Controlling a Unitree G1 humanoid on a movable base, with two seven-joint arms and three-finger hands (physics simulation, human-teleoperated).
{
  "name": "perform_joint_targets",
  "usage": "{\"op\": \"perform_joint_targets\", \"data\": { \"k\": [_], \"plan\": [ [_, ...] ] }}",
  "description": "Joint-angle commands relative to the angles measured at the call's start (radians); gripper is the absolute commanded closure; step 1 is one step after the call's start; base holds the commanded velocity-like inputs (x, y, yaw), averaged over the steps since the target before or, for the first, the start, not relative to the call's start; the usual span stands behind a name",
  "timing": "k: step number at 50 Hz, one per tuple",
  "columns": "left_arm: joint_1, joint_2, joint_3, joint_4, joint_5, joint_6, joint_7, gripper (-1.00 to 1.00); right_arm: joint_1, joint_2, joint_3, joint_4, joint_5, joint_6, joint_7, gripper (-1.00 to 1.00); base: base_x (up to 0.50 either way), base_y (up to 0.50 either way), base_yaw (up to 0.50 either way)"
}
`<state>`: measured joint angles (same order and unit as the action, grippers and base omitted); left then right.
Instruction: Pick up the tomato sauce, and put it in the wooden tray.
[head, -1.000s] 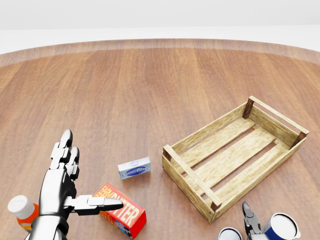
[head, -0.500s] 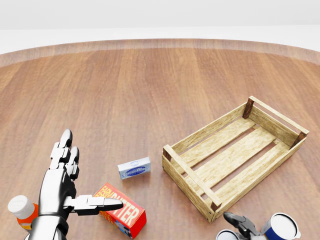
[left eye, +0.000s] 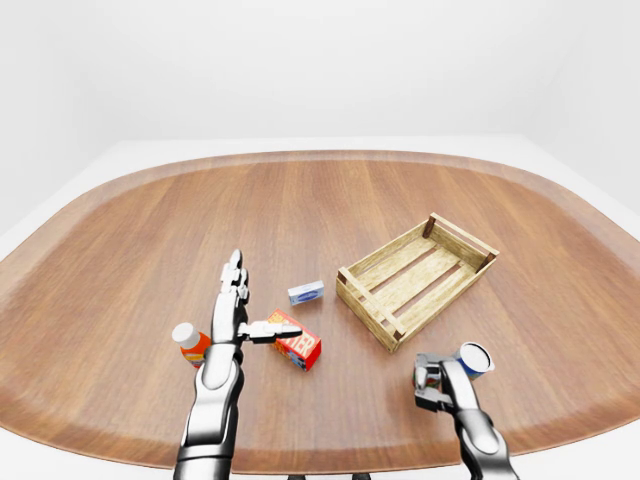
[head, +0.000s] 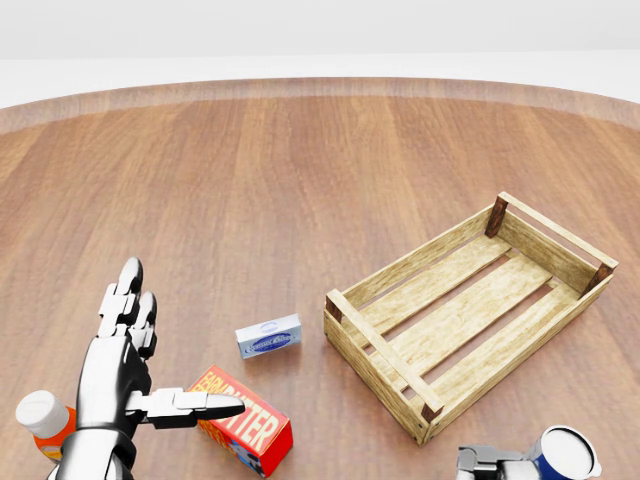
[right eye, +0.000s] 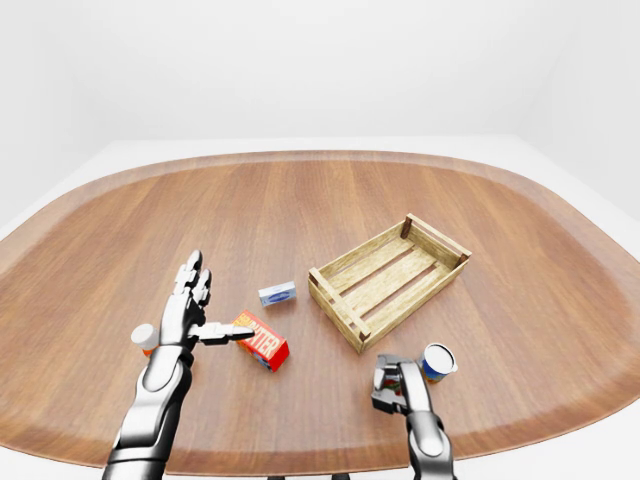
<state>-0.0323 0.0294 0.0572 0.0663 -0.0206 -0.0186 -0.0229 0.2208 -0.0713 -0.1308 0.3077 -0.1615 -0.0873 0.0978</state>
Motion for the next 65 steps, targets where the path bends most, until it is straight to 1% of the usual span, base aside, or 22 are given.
{"op": "perform_joint_targets", "data": {
  "k": [1, 6, 9, 10, 12, 13, 15, 16, 19, 27, 34, 36, 41, 42, 45, 48, 53, 54, 57, 58, 64, 65],
  "plan": [
    [-0.001, 0.000, 0.000, 0.006, 0.000, -0.005, 0.001, -1.00, 0.011, 0.006, -0.013, -0.097, -0.018, 0.000, 0.017, 1.00, 0.00, 0.00, 0.00],
    [0.006, -0.001, -0.002, -0.005, 0.002, 0.000, 0.001, -1.00, 0.036, 0.020, -0.022, -0.259, -0.019, 0.000, 0.046, 1.00, 0.00, 0.00, 0.00],
    [0.005, -0.001, -0.003, 0.000, 0.003, -0.005, 0.000, -1.00, 0.052, 0.034, -0.026, -0.375, -0.020, 0.000, 0.070, 1.00, 0.00, 0.00, 0.00],
    [0.007, -0.001, -0.003, -0.004, 0.003, -0.002, -0.001, -1.00, 0.056, 0.037, -0.027, -0.400, -0.022, 0.009, 0.076, 1.00, 0.00, 0.00, 0.00],
    [0.007, -0.002, -0.003, -0.002, 0.004, -0.004, -0.001, -1.00, 0.062, 0.044, -0.029, -0.452, -0.025, 0.045, 0.088, 1.00, 0.00, 0.00, 0.00],
    [0.007, -0.002, -0.003, -0.002, 0.004, -0.004, 0.000, -1.00, 0.064, 0.047, -0.030, -0.470, -0.027, 0.057, 0.093, 1.00, 0.00, 0.00, 0.00],
    [0.009, -0.002, -0.004, -0.010, 0.004, 0.001, -0.001, -1.00, 0.069, 0.053, -0.030, -0.523, -0.031, 0.098, 0.104, 1.00, 0.00, 0.00, 0.00],
    [0.007, -0.002, -0.004, -0.002, 0.004, -0.005, -0.001, -1.00, 0.071, 0.056, -0.030, -0.567, -0.034, 0.135, 0.112, 1.00, 0.00, 0.00, 0.00],
    [0.008, -0.002, -0.004, -0.006, 0.004, -0.001, -0.001, -1.00, 0.075, 0.062, -0.029, -0.643, -0.044, 0.175, 0.129, 1.00, 0.00, 0.00, 0.00],
    [0.009, -0.002, -0.005, -0.012, 0.005, 0.004, 0.000, -1.00, 0.061, 0.067, -0.045, -0.769, -0.058, 0.175, 0.166, 1.00, 0.00, 0.00, 0.00],
    [0.005, -0.003, -0.006, 0.007, 0.007, -0.011, 0.000, -1.00, 0.048, 0.071, -0.050, -0.840, -0.070, 0.175, 0.184, 1.00, 0.00, 0.00, 0.00],
    [0.008, -0.003, -0.006, 0.000, 0.006, -0.006, -0.001, -1.00, 0.046, 0.071, -0.050, -0.855, -0.074, 0.175, 0.188, 1.00, 0.00, 0.00, 0.00],
    [0.007, -0.003, -0.006, 0.004, 0.007, -0.008, 0.000, -1.00, 0.030, 0.068, -0.059, -0.904, -0.080, 0.175, 0.204, 1.00, 0.00, 0.00, 0.00],
    [0.005, -0.003, -0.007, 0.012, 0.008, -0.014, 0.000, -1.00, 0.018, 0.066, -0.061, -0.926, -0.083, 0.175, 0.209, 1.00, 0.00, 0.00, 0.00],
    [0.005, -0.003, -0.007, 0.006, 0.007, -0.009, 0.000, -1.00, -0.007, 0.058, -0.066, -0.937, -0.090, 0.175, 0.212, 1.00, 0.00, 0.00, 0.00],
    [0.006, -0.003, -0.007, 0.003, 0.007, -0.006, 0.000, -1.00, -0.055, 0.044, -0.071, -0.944, -0.094, 0.175, 0.216, 1.00, 0.00, 0.00, 0.00],
    [0.004, -0.002, -0.005, 0.000, 0.005, -0.001, 0.000, -1.00, -0.195, -0.007, -0.086, -0.909, -0.091, 0.175, 0.208, 1.00, 0.00, 0.00, 0.00],
    [0.004, -0.002, -0.005, 0.000, 0.005, -0.001, 0.000, -1.00, -0.196, -0.008, -0.085, -0.909, -0.090, 0.175, 0.207, 1.00, 0.00, 0.00, 0.00],
    [0.000, -0.001, -0.003, 0.004, 0.003, -0.002, 0.000, -1.00, -0.293, -0.052, -0.092, -0.842, -0.089, 0.175, 0.191, 1.00, 0.00, 0.00, 0.00],
    [0.002, -0.001, -0.003, -0.001, 0.003, 0.002, 0.000, -1.00, -0.310, -0.062, -0.093, -0.826, -0.085, 0.175, 0.189, 1.00, 0.00, 0.00, 0.00],
    [0.000, -0.002, -0.004, 0.009, 0.004, -0.007, 0.001, -1.00, -0.415, -0.108, -0.098, -0.718, -0.061, 0.175, 0.153, 1.00, 0.00, 0.00, 0.00],
    [0.002, -0.002, -0.005, 0.004, 0.005, -0.004, 0.001, -1.00, -0.449, -0.114, -0.103, -0.668, -0.046, 0.175, 0.142, 1.00, 0.00, 0.00, 0.00]
  ]
}}
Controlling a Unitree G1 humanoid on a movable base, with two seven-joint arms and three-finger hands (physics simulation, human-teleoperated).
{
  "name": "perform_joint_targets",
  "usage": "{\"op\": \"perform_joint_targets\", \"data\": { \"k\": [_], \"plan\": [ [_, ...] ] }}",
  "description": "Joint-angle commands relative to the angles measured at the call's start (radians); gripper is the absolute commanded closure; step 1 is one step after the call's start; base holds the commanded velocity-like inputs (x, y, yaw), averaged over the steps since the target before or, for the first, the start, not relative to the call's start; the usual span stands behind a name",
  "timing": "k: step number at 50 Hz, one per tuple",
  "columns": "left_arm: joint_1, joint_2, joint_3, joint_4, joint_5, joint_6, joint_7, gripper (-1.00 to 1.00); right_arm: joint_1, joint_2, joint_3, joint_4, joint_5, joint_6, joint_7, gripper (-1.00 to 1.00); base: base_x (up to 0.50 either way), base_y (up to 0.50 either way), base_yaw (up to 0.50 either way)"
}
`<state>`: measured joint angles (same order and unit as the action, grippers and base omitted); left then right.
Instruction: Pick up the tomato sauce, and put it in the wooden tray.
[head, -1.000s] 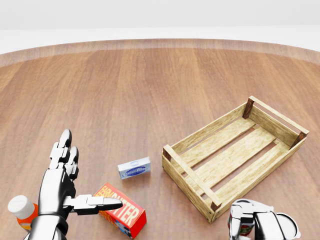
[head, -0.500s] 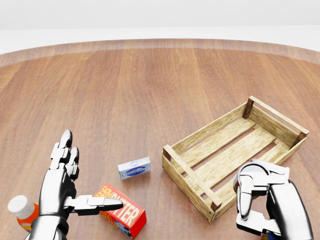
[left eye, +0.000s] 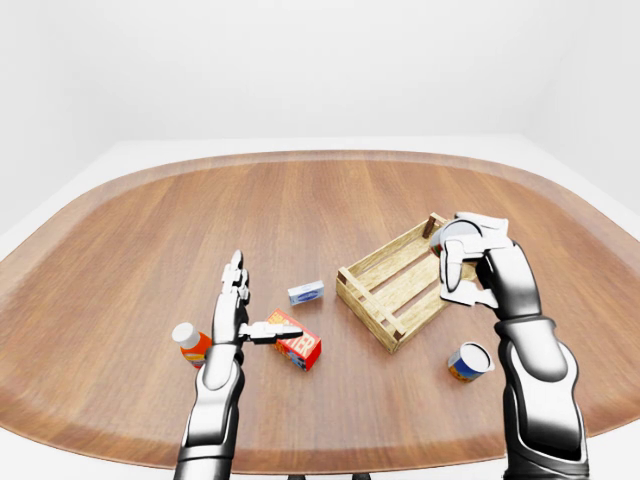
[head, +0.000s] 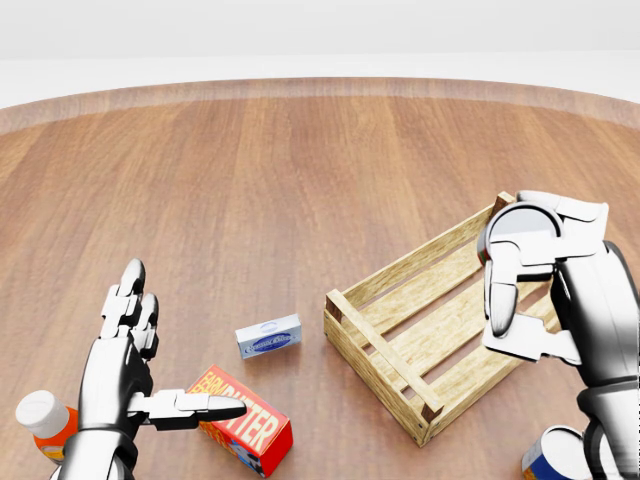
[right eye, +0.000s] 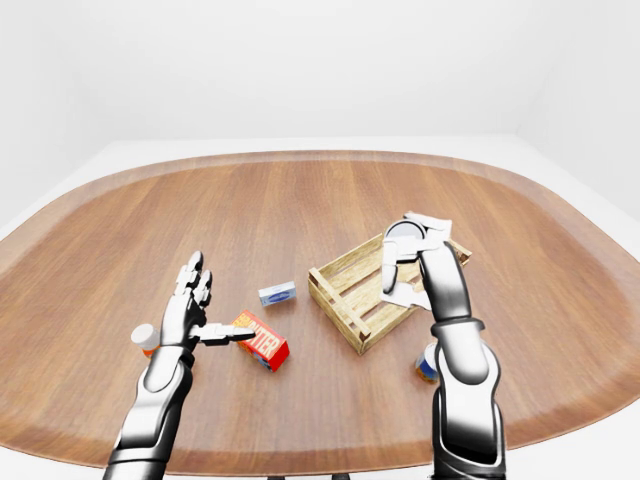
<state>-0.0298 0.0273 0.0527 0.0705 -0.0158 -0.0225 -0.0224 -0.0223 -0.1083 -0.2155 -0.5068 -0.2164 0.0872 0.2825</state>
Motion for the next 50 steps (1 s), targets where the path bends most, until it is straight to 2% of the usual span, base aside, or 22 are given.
{"op": "perform_joint_targets", "data": {
  "k": [1, 17, 19, 21, 26, 28, 31, 38, 47, 50],
  "plan": [
    [0.000, 0.000, 0.000, -0.002, -0.001, 0.001, 0.000, -1.00, -0.207, -0.080, -0.017, 0.150, 0.013, 0.000, -0.046, 1.00, 0.00, 0.00, 0.00],
    [0.004, -0.001, 0.000, -0.014, -0.003, 0.009, -0.003, -1.00, -0.491, -0.141, 0.033, 0.803, 0.141, 0.000, -0.210, 1.00, 0.00, 0.00, 0.00],
    [0.003, 0.000, 0.001, -0.011, -0.004, 0.007, -0.003, -1.00, -0.553, -0.141, 0.036, 1.002, 0.162, 0.000, -0.241, 1.00, 0.00, 0.00, 0.00],
    [0.004, 0.000, 0.000, -0.016, -0.005, 0.011, -0.003, -1.00, -0.578, -0.146, 0.043, 1.073, 0.174, 0.000, -0.253, 1.00, 0.00, 0.00, 0.00],
    [0.006, 0.000, 0.001, -0.023, -0.007, 0.016, -0.004, -1.00, -0.717, -0.150, 0.063, 1.435, 0.206, 0.000, -0.301, 1.00, 0.00, 0.00, 0.00],
    [0.004, 0.000, 0.001, -0.015, -0.007, 0.010, -0.005, -1.00, -0.760, -0.149, 0.070, 1.548, 0.209, -0.043, -0.316, 1.00, 0.00, 0.00, 0.00],
    [0.005, 0.000, 0.002, -0.022, -0.009, 0.015, -0.005, -1.00, -0.796, -0.145, 0.075, 1.652, 0.211, -0.099, -0.333, 1.00, 0.00, 0.00, 0.00],
    [0.010, -0.002, -0.001, -0.035, -0.009, 0.022, -0.006, -1.00, -0.813, -0.140, 0.072, 1.756, 0.202, -0.173, -0.381, 1.00, 0.00, 0.00, 0.00],
    [0.007, -0.001, 0.000, -0.032, -0.011, 0.025, -0.005, -1.00, -0.793, -0.139, 0.071, 1.802, 0.147, -0.175, -0.453, 1.00, 0.00, 0.00, 0.00],
    [0.002, -0.001, 0.002, -0.021, -0.011, 0.019, -0.005, -1.00, -0.789, -0.142, 0.067, 1.808, 0.136, -0.175, -0.463, 1.00, 0.00, 0.00, 0.00]
  ]
}}
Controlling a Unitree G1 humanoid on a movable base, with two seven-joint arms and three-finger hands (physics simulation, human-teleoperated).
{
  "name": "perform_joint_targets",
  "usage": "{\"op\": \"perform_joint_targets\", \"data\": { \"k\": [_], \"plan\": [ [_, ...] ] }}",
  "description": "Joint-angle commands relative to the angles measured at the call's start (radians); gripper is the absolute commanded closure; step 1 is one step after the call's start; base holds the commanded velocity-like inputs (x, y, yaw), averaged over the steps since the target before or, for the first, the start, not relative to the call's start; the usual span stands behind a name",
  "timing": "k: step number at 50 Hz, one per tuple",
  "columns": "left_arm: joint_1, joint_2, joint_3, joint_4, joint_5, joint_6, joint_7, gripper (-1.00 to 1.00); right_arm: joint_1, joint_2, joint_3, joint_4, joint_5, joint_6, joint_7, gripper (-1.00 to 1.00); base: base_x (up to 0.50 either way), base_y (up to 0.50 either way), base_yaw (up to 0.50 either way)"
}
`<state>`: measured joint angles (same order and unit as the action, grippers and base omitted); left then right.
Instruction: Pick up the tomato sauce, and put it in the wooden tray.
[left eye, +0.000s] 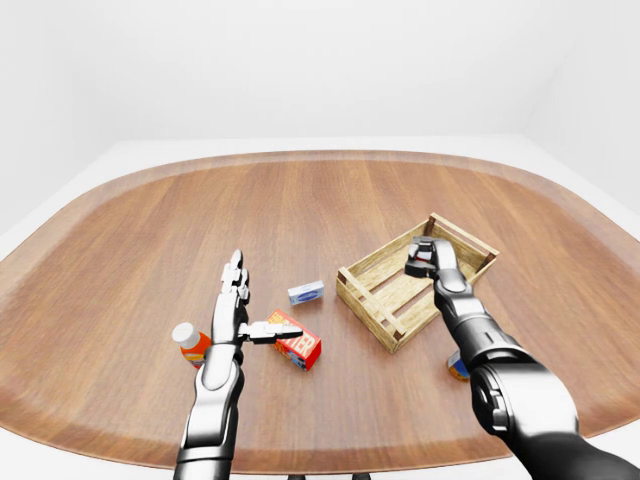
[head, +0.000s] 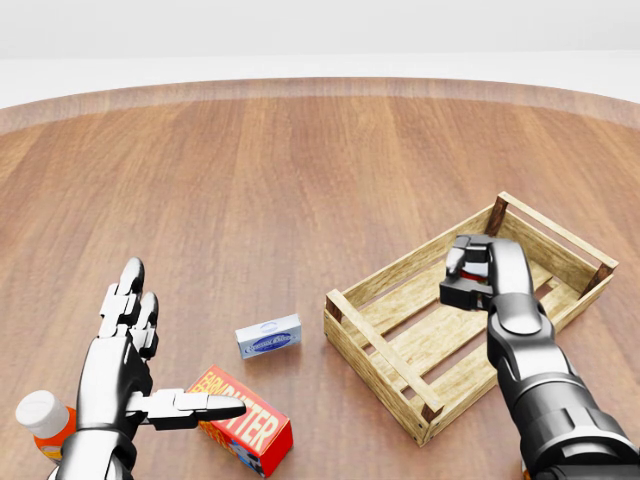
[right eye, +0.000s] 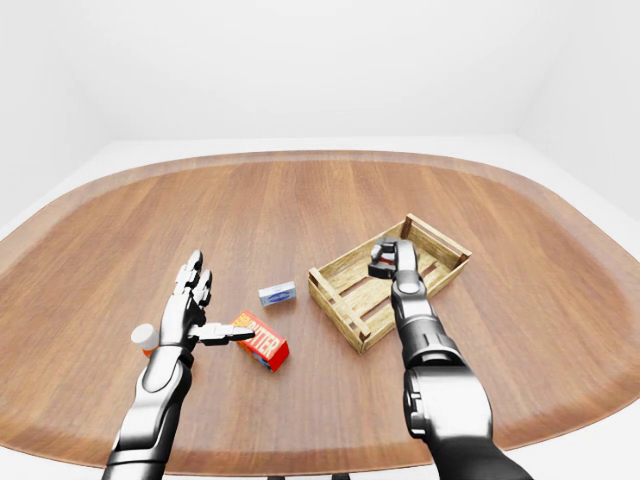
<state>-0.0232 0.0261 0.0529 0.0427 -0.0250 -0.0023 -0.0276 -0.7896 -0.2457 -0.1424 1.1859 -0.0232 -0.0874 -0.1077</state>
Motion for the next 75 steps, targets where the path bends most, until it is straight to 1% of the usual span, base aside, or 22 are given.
{"op": "perform_joint_targets", "data": {
  "k": [1, 3, 7, 9, 12, 16, 20, 23, 27, 33, 35, 37, 38, 40, 43, 53, 56, 59, 65, 67, 72, 75],
  "plan": [
    [-0.003, 0.001, 0.001, 0.004, -0.002, 0.000, 0.000, -1.00, -0.020, -0.007, -0.006, 0.117, -0.065, 0.000, -0.080, 1.00, 0.00, 0.00, 0.00],
    [0.001, 0.001, 0.001, -0.006, -0.002, 0.007, -0.001, -1.00, -0.016, -0.010, -0.007, 0.120, -0.077, 0.000, -0.092, 1.00, 0.00, 0.00, 0.00],
    [0.001, 0.001, 0.001, -0.004, -0.002, 0.005, -0.002, -1.00, -0.009, -0.018, -0.009, 0.120, -0.094, 0.000, -0.112, 1.00, 0.00, 0.00, 0.00],
    [-0.003, 0.001, 0.003, 0.009, -0.003, -0.004, -0.002, -1.00, -0.006, -0.023, -0.007, 0.122, -0.109, 0.000, -0.130, 1.00, 0.00, 0.00, 0.00],
    [-0.001, 0.001, 0.002, 0.000, -0.002, 0.002, -0.002, -1.00, -0.001, -0.028, -0.007, 0.126, -0.127, 0.000, -0.145, 1.00, 0.00, 0.00, 0.00],
    [-0.002, 0.001, 0.001, 0.004, -0.002, 0.000, -0.001, -1.00, 0.004, -0.029, -0.011, 0.131, -0.139, 0.000, -0.151, 1.00, 0.00, 0.00, 0.00],
    [0.000, 0.001, 0.001, -0.002, -0.001, 0.004, -0.001, -1.00, 0.009, -0.027, -0.014, 0.136, -0.148, 0.000, -0.156, 1.00, 0.00, 0.00, 0.00],
    [-0.001, 0.000, 0.000, 0.004, -0.001, -0.002, -0.001, -1.00, 0.015, -0.023, -0.016, 0.138, -0.151, 0.000, -0.159, 1.00, 0.00, 0.00, 0.00],
    [0.004, 0.000, 0.000, -0.006, -0.001, 0.004, -0.001, -1.00, 0.020, -0.019, -0.021, 0.140, -0.150, 0.000, -0.153, 1.00, 0.00, 0.00, 0.00],
    [0.008, -0.002, -0.004, -0.005, 0.003, -0.001, -0.002, -1.00, 0.015, -0.007, -0.025, 0.140, -0.138, 0.000, -0.117, 1.00, 0.00, 0.00, 0.00],
    [0.007, -0.001, -0.003, -0.005, 0.002, 0.000, -0.003, -1.00, 0.008, 0.003, -0.031, 0.140, -0.122, 0.000, -0.091, 1.00, 0.00, 0.00, 0.00],
    [0.006, -0.001, -0.002, -0.004, 0.002, 0.000, -0.003, -1.00, 0.005, 0.007, -0.029, 0.140, -0.119, 0.000, -0.090, 1.00, 0.00, 0.00, 0.00],
    [0.006, -0.001, -0.002, -0.010, 0.001, 0.005, -0.003, -1.00, 0.003, 0.013, -0.034, 0.139, -0.108, 0.000, -0.077, 1.00, 0.00, 0.00, 0.00],
    [0.007, -0.001, -0.002, -0.012, 0.001, 0.007, -0.002, -1.00, 0.001, 0.020, -0.040, 0.139, -0.091, 0.000, -0.058, 1.00, 0.00, 0.00, 0.00],
    [0.005, -0.002, -0.003, -0.007, 0.002, 0.003, -0.002, -1.00, -0.001, 0.028, -0.043, 0.140, -0.072, 0.000, -0.037, 1.00, 0.00, 0.00, 0.00],
    [-0.001, -0.001, -0.003, 0.004, 0.002, -0.002, -0.002, -1.00, -0.008, 0.037, -0.041, 0.144, -0.062, 0.000, -0.031, 1.00, 0.00, 0.00, 0.00],
    [-0.003, -0.002, -0.004, 0.011, 0.002, -0.008, -0.002, -1.00, -0.008, 0.038, -0.041, 0.145, -0.063, 0.000, -0.031, 1.00, 0.00, 0.00, 0.00],
    [-0.002, -0.001, -0.003, 0.007, 0.001, -0.005, -0.002, -1.00, -0.005, 0.038, -0.041, 0.148, -0.066, 0.000, -0.033, 1.00, 0.00, 0.00, 0.00],
    [0.000, -0.002, -0.005, 0.001, 0.001, -0.001, -0.002, -1.00, 0.001, 0.026, -0.035, 0.153, -0.104, 0.000, -0.077, 1.00, 0.00, 0.00, 0.00],
    [-0.001, -0.002, -0.004, 0.007, 0.001, -0.005, -0.001, -1.00, 0.001, 0.024, -0.038, 0.154, -0.113, 0.000, -0.086, 1.00, 0.00, 0.00, 0.00],
    [-0.005, -0.001, -0.002, 0.012, 0.000, -0.006, 0.000, -1.00, 0.000, 0.023, -0.036, 0.155, -0.141, 0.000, -0.115, 1.00, 0.00, 0.00, 0.00],
    [-0.001, -0.001, -0.003, 0.005, 0.000, -0.002, -0.001, -1.00, -0.006, 0.020, -0.035, 0.156, -0.155, 0.000, -0.130, 1.00, 0.00, 0.00, 0.00]
  ]
}}
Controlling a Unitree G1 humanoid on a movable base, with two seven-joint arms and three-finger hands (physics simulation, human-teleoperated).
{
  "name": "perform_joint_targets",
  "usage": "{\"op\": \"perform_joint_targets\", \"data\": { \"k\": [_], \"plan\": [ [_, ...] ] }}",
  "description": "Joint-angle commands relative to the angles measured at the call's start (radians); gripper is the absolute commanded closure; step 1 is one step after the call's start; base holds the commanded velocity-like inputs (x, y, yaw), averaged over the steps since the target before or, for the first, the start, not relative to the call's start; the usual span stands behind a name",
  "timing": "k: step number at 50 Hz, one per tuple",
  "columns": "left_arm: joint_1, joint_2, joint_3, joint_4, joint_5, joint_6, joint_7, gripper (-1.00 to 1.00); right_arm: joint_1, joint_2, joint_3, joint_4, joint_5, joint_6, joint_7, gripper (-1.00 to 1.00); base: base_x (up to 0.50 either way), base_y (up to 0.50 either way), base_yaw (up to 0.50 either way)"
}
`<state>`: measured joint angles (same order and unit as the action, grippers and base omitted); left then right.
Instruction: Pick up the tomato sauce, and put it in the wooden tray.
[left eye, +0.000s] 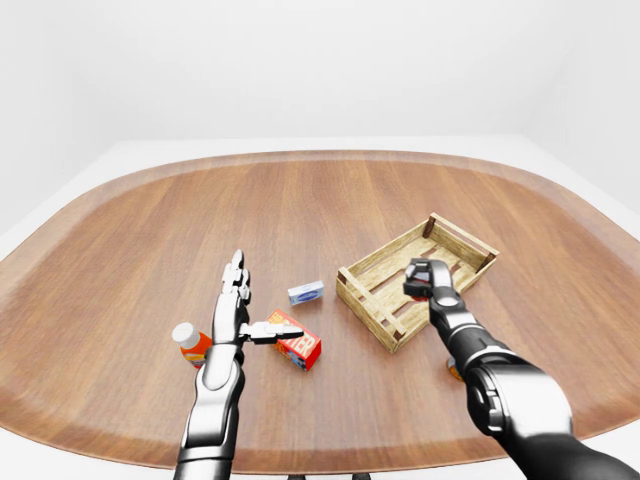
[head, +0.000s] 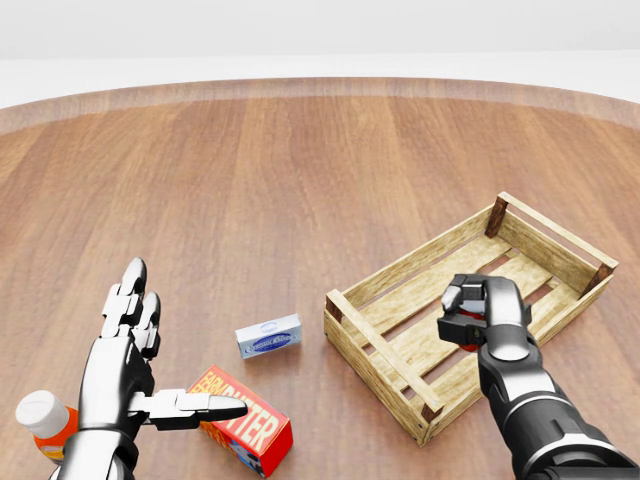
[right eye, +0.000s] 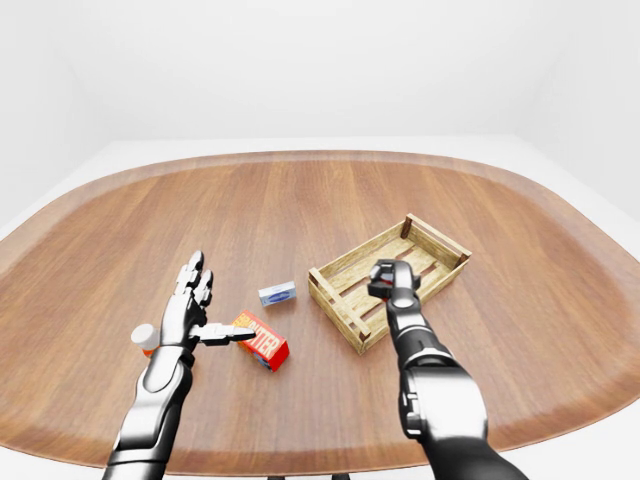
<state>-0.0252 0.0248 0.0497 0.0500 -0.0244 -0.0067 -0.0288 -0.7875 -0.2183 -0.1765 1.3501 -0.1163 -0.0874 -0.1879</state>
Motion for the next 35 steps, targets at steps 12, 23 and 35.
{"op": "perform_joint_targets", "data": {
  "k": [12, 23, 35],
  "plan": [
    [0.000, 0.001, 0.002, -0.001, -0.002, 0.003, 0.000, -1.00, -0.029, -0.013, -0.008, -0.008, -0.079, 0.000, -0.067, 1.00, 0.00, 0.00, 0.00],
    [0.002, 0.001, 0.002, -0.007, -0.001, 0.005, 0.000, -1.00, -0.026, -0.005, -0.006, -0.007, -0.086, 0.000, -0.090, 1.00, 0.00, 0.00, 0.00],
    [0.005, 0.000, -0.001, -0.005, 0.001, 0.001, -0.001, -1.00, -0.019, -0.005, -0.011, -0.006, -0.082, 0.000, -0.100, 1.00, 0.00, 0.00, 0.00]
  ]
}}
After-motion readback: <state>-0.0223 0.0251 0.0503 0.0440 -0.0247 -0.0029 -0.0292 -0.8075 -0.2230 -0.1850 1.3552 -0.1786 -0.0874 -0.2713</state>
